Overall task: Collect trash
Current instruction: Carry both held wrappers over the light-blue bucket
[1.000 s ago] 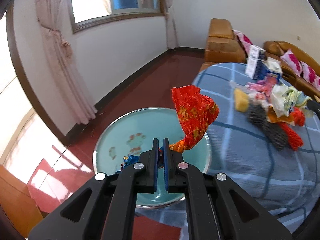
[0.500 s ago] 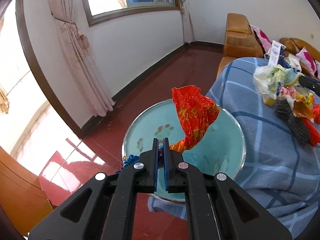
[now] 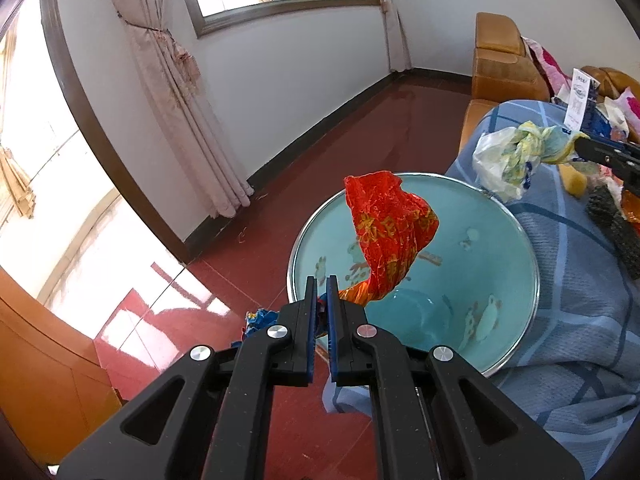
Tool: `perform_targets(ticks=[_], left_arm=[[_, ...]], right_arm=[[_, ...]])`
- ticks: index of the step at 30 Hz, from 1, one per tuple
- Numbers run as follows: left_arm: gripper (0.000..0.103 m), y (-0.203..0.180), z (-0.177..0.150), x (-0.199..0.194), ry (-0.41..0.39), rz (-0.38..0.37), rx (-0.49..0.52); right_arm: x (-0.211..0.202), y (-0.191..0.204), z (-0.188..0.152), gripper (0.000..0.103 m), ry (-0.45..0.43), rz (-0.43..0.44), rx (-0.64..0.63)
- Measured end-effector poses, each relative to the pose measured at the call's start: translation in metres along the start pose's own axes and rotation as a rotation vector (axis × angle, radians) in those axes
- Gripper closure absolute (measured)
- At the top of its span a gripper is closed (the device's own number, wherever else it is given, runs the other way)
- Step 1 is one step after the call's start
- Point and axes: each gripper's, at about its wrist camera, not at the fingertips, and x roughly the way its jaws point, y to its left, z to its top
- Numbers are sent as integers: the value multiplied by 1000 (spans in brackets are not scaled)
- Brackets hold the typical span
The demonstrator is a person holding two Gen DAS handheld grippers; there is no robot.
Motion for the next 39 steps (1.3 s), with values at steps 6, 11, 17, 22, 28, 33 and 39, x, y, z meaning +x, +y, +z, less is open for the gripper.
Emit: perform_targets(ticks=[6, 11, 17, 22, 28, 33, 39], left_arm=[[99, 4, 0, 4, 9, 3, -7], [98, 5, 2, 4, 9, 0, -10], [98, 3, 2, 4, 11, -2, -10], [98, 2, 0, 5, 13, -3, -6], [98, -1, 0, 5, 15, -10, -1], [98, -2, 0, 7, 19, -17, 6], [94, -5, 0, 8, 21, -25, 13]], right_arm=[[9, 16, -2, 89, 16, 13, -43], [12, 22, 0, 89, 21, 19, -62], [14, 27, 1, 89, 26, 20, -81], [16, 32, -1, 89, 27, 12, -107], [19, 36, -2, 89, 34, 16, -121], [21, 44, -4, 89, 40, 17, -148], [26, 52, -7, 88, 58, 27, -173]])
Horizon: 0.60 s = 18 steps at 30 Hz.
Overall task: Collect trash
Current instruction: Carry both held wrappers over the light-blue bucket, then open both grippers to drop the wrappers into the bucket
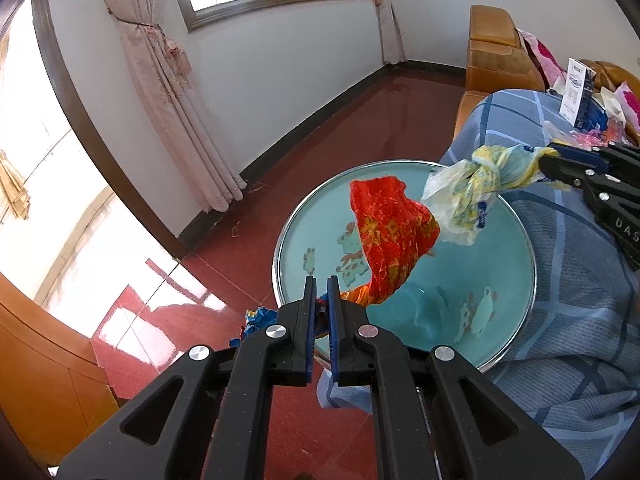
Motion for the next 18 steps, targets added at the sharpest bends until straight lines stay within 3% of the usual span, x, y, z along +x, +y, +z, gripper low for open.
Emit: perform_targets(ticks=[2, 6, 18], left_arm=[[93, -1, 1, 0, -1, -1, -1], [68, -4, 1, -2, -12, -5, -1], [66, -8, 1, -2, -13, -5, 0]], right_arm=[[3, 4, 0, 81, 12, 10, -10], [3, 6, 0, 69, 5, 17, -17], [2, 4, -1, 65, 9, 7, -8]])
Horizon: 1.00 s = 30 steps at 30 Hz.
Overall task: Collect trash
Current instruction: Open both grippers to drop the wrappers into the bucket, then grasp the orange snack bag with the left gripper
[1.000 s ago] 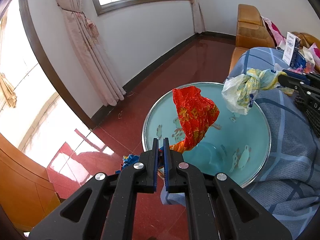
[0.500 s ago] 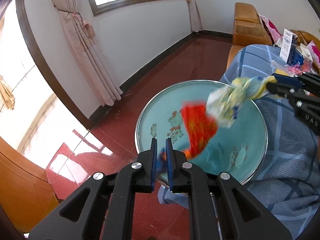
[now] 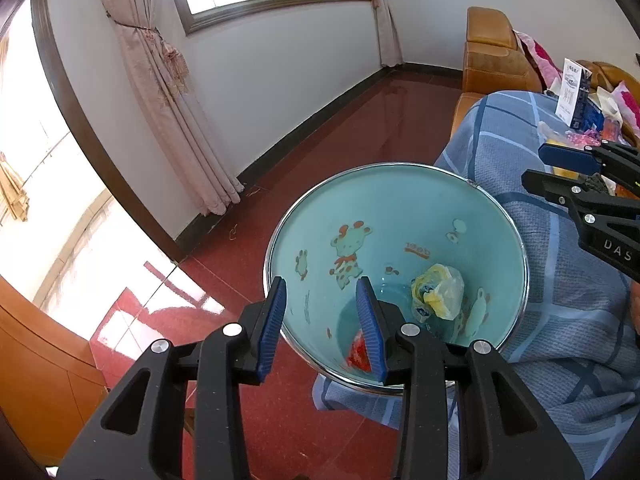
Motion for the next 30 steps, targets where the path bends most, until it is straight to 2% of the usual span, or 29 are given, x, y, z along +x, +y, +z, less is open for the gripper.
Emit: perform_targets(ticks=[4, 6, 10, 16, 21, 24, 30], left_arm=[[65, -1, 1, 0, -1, 0, -4], [60, -1, 0, -2, -4, 1, -5], [60, -3, 1, -4, -12, -4, -5], [54, -12, 4, -10, -27, -20, 5], [52, -41, 6, -15, -40, -66, 61], [52, -67, 6, -17, -45, -99, 107], [52, -132, 12, -23, -65, -183, 199]], right_arm=[[0, 1, 0, 64, -4, -2, 1], [-1, 1, 0, 64, -6, -2, 1], [-5, -2, 1, 64, -13, -3, 11], [-36, -17, -3, 60, -36, -42, 56], [-84, -55, -27, 56, -67, -114, 140], [-117, -94, -54, 52, -77, -186, 241], [-158, -156, -111, 51, -45, -343, 412]])
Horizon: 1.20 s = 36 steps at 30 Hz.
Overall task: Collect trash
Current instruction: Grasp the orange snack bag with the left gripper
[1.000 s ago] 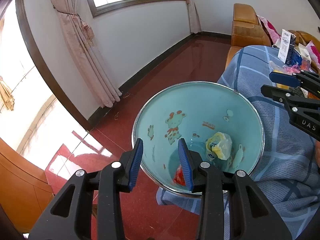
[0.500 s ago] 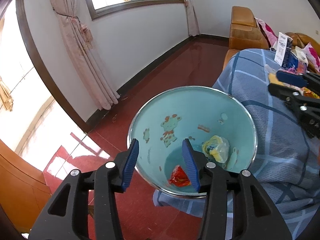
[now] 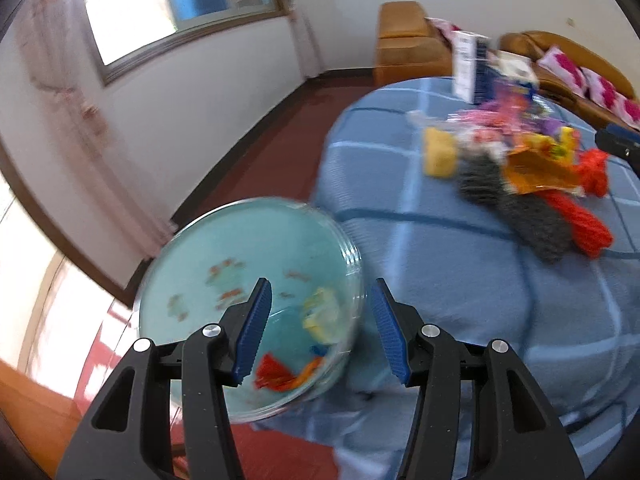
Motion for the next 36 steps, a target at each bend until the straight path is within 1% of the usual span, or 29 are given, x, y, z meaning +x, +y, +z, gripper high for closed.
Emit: perform_targets(ticks=[5, 10, 12, 14, 19, 21, 24, 26, 28, 29, 30, 31, 36], left_arm=[[52, -47, 24, 2, -39, -69, 35], [52, -85, 48, 2, -83, -129, 64], [48, -100, 57, 4, -100, -161, 80], [45, -114, 67, 9, -106, -168, 86], [46, -127, 77, 22, -95, -207, 93], [58, -130, 80, 26, -92, -226, 106], [64, -131, 78, 26, -89, -235, 128], [65, -131, 76, 24, -91, -234, 144], [73, -131, 74, 22, -93, -240, 158], [80, -132, 73, 22, -90, -243, 169], [91, -132, 72, 22, -89, -247, 176], [96, -133, 71, 22, -85, -252, 185], [102, -131, 69, 17, -106, -264, 205]], right_arm=[[-9, -48, -23, 51, 16, -75, 86], [-16, -85, -37, 50, 15, -129, 154], [-20, -94, -40, 49, 8, -144, 169], [-22, -102, -43, 48, 4, -151, 184], [-24, -113, -53, 46, 2, -163, 197], [-22, -116, -55, 46, 7, -162, 206], [-20, -118, -58, 44, 11, -160, 214], [-19, -118, -58, 44, 13, -158, 217], [-18, -117, -59, 43, 14, -154, 217], [-18, -116, -59, 43, 14, -154, 214], [-18, -115, -59, 43, 14, -152, 211], [-18, -113, -59, 43, 14, -151, 209], [-18, -110, -58, 42, 11, -150, 204]])
